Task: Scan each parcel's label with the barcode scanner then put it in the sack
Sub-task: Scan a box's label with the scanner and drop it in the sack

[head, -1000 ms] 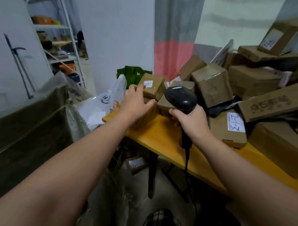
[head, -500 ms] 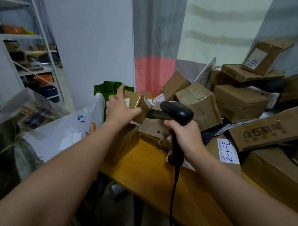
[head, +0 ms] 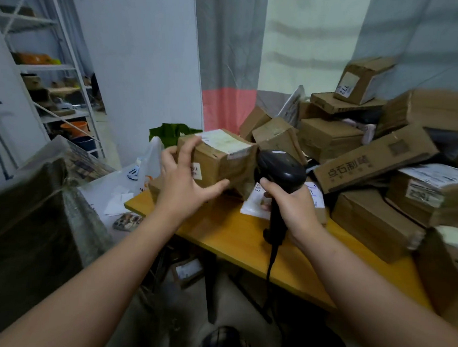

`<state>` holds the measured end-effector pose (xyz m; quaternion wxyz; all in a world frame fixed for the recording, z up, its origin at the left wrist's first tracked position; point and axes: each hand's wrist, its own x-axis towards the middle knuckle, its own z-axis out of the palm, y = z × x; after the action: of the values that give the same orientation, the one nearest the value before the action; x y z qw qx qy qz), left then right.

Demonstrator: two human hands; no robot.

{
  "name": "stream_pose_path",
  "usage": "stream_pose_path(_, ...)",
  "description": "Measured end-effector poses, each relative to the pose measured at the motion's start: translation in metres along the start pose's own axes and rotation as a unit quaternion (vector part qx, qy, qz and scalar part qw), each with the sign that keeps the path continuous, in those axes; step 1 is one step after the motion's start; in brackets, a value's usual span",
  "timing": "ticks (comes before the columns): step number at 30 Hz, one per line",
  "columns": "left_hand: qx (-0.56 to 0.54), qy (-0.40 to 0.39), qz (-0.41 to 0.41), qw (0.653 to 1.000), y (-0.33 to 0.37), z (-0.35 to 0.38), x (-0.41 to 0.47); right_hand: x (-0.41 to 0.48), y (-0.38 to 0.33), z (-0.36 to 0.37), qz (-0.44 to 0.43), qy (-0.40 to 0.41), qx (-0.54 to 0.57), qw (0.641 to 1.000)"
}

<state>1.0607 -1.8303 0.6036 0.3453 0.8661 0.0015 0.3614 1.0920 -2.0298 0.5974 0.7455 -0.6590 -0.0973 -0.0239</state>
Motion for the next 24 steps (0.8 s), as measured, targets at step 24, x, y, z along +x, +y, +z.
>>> stream_pose_path(24,-0.212,-0.244,-0.246,0.914,0.052,0.080,-0.109,-0.107,0.024,-0.113,0.054,0.053,0.023,0.997)
